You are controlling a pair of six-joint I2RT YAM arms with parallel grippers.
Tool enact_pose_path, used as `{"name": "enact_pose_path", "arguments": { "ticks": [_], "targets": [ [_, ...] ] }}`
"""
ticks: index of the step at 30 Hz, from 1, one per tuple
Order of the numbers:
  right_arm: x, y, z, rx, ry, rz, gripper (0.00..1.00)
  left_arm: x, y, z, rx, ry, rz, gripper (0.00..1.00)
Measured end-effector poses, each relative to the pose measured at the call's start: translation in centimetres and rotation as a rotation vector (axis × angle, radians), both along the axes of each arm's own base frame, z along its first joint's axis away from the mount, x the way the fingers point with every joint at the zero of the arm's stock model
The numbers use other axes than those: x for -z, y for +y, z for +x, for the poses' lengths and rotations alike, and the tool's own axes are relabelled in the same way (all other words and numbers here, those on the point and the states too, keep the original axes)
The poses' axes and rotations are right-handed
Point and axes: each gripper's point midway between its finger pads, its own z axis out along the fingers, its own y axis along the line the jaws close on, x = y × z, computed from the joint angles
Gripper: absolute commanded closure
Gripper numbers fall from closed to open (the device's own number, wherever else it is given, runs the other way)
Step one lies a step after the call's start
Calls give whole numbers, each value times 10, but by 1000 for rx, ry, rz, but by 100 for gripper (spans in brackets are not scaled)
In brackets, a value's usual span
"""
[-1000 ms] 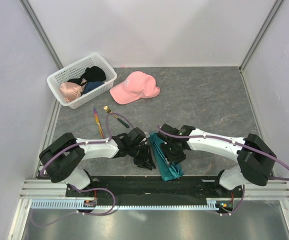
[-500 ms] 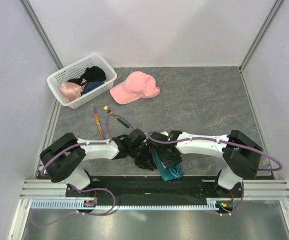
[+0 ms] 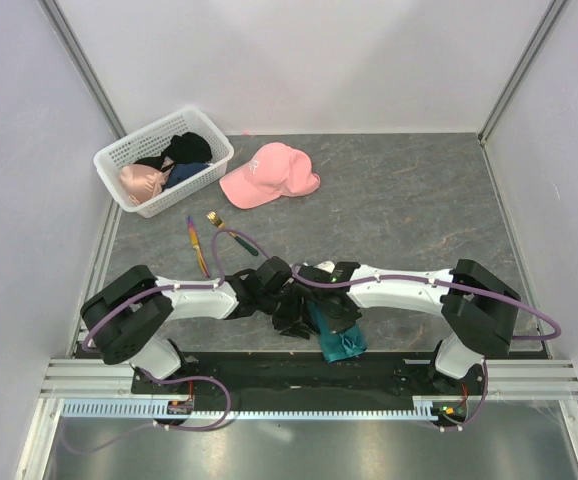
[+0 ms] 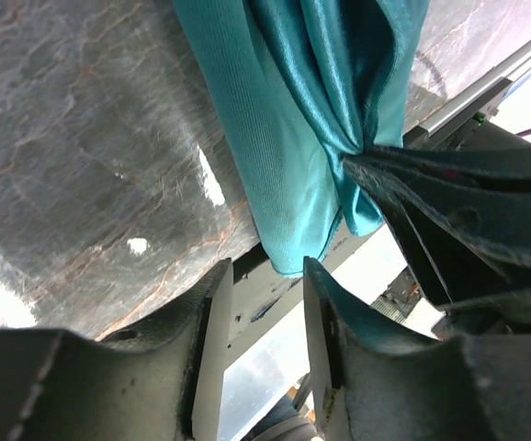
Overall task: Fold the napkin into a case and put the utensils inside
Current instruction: Smooth out the smaller rectangle-folded napkin at the center of the board.
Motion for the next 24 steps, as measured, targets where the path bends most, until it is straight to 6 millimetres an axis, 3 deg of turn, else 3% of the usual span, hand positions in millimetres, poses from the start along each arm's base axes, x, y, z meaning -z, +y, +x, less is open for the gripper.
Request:
{"name": "enact_pose_path", "arguments": {
  "ticks": [5, 9, 13, 18, 24],
  "targets": [
    [-6, 4, 0, 2, 6, 9, 100, 8, -2, 1, -1, 13, 8, 70],
    [-14, 15, -1, 13, 22, 47, 100, 17, -4, 1, -3, 31, 30, 92],
    [-26, 37, -1, 28, 41, 135, 100, 22, -6, -2, 5, 40, 43, 96],
    [-29, 51, -5, 45, 74, 194, 100, 21, -9, -2, 6, 40, 41, 98],
    [-12, 56, -11, 60, 99, 246, 100, 22, -7, -3, -2, 57, 48, 94]
  ]
}}
